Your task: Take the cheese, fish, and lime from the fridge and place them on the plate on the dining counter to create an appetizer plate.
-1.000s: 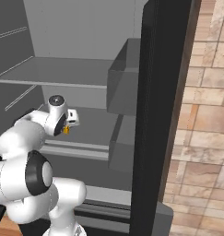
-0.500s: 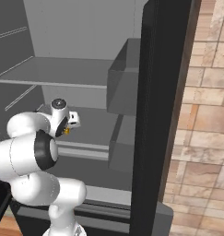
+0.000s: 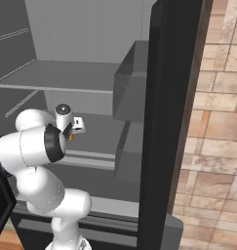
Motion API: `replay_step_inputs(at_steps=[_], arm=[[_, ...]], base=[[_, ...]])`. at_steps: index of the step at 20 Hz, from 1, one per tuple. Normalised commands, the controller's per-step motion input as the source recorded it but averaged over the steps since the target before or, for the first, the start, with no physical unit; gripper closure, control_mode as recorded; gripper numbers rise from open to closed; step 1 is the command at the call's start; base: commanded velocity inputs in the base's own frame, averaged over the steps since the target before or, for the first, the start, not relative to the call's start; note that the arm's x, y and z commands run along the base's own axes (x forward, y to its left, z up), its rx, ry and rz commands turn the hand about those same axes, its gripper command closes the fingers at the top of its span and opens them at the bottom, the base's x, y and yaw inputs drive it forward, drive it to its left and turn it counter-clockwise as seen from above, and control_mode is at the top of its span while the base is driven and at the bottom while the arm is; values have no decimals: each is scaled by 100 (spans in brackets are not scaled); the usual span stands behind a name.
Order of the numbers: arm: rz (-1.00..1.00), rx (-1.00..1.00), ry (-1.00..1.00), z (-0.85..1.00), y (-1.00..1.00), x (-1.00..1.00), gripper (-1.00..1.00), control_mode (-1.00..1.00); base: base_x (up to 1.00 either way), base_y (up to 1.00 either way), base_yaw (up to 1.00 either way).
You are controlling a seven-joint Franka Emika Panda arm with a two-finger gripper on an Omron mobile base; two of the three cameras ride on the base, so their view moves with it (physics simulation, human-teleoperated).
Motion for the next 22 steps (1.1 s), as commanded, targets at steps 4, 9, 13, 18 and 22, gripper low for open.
replay_step_inputs(at_steps=[4,9,13,18,22], arm=[[0,0,0,-22,8,17,100,-100],[0,0,0,-12,3,5,100,-100],[0,0,0,0,0,3,100,-100],[0,0,0,-3,0,-26,100,-100],[0,0,-5,19,-20,-93,100,-100]], base=[[0,0,0],[0,0,0],[0,0,0],[0,0,0],[0,0,0]])
